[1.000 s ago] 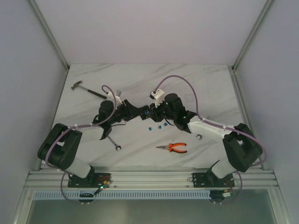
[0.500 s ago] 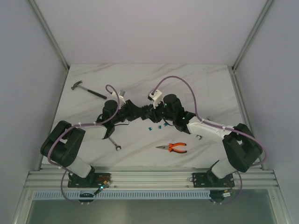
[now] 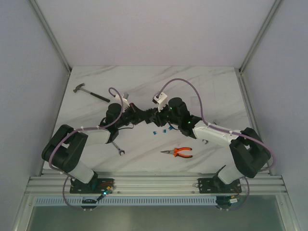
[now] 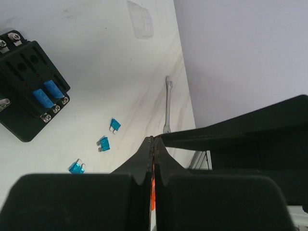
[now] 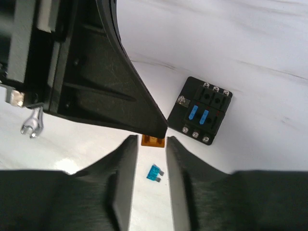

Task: Snap on the fuse box
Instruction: Pick up the fuse from the center of the board.

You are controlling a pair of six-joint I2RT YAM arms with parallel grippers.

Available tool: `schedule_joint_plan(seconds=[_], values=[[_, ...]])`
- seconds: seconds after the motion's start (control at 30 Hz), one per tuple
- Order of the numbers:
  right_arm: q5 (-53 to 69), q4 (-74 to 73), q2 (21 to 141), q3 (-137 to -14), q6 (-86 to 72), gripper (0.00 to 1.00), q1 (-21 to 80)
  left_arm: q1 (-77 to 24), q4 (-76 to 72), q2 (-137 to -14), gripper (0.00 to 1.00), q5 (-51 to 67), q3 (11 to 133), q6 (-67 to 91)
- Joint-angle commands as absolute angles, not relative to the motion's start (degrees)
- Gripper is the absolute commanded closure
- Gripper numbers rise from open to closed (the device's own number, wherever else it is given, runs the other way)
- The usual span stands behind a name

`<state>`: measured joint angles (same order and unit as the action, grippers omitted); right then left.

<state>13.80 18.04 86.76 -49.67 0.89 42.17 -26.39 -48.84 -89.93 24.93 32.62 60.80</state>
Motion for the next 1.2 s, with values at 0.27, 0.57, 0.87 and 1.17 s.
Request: schedule_joint_plan(seconds=[0.27, 0.57, 0.87, 1.17], values=[[9.88, 30.14, 77.74, -45.44, -17.17, 0.48, 41.4, -27.08, -63.89, -85.03, 1.0, 17.24, 27.19, 69.67], [12.52, 49.79, 77.31, -38.46, -39.98, 0.55, 39.68, -30.98, -69.56, -77.19, 1.0, 5.27, 24.01, 72.59], [21.77, 69.83, 83.78, -35.26, -51.24, 0.64, 37.87, -33.66, -72.98, -74.33, 1.0, 0.44, 22.36, 74.36], [23.93, 74.73, 84.9, -34.78, -53.28, 0.71, 37.21, -33.9, -77.07, -76.53, 1.0, 1.56, 22.1, 77.04]])
